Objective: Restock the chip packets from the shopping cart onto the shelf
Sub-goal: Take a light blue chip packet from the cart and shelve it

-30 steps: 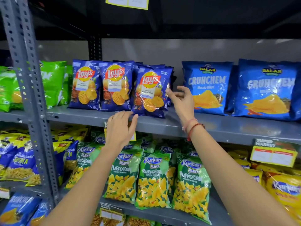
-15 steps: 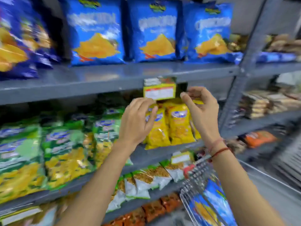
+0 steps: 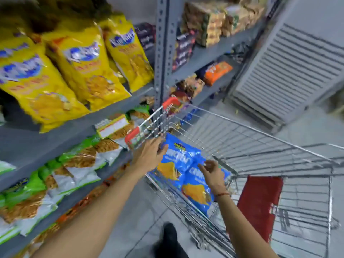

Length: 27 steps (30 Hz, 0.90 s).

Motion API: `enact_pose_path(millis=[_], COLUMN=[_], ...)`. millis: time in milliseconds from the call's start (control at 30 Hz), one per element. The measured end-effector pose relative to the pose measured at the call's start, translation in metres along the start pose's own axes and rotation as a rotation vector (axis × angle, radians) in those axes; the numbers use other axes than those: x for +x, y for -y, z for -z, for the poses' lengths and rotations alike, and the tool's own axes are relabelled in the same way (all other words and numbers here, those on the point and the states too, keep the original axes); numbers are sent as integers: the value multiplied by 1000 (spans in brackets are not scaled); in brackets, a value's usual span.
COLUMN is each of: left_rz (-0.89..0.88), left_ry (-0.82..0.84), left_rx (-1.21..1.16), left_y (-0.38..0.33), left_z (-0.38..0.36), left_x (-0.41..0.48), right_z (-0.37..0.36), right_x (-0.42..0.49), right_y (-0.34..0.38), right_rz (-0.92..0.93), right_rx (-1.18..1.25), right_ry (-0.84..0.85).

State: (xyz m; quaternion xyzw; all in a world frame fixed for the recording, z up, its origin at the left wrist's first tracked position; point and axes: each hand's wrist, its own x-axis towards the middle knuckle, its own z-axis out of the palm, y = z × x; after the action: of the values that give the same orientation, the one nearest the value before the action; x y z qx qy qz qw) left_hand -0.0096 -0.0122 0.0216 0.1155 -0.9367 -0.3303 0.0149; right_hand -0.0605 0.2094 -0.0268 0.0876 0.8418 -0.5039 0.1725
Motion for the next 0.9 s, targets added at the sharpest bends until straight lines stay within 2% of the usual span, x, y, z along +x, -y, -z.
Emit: enact_pose_path(millis=[133,200,367,500,633,733,900], left_rz=[75,135,252,323,288,270,297], left_ry=[281,370,500,637,605,596,650], left_rx=[-2,46,4,9,86,42,21], left_y=[-1,-4,-7,5,21,26,24], left_z=[-75,-110,-190,-242,-264,-269,-267], left_x=[29,46,79,82,83,84,79], right_z=[2,5,2,-11,-20,-9,4], right_x=[41,44,70,88,103,100,95], right_y=[-127,-136,-151,-169,-213,-185,-182], right_rz=[-364,-441,-627,-688,-674,-675,-605], right_rx=[46,114,252,338,370,355,376], right_ry=[17,-65,-120,-57,-49,-65,-114])
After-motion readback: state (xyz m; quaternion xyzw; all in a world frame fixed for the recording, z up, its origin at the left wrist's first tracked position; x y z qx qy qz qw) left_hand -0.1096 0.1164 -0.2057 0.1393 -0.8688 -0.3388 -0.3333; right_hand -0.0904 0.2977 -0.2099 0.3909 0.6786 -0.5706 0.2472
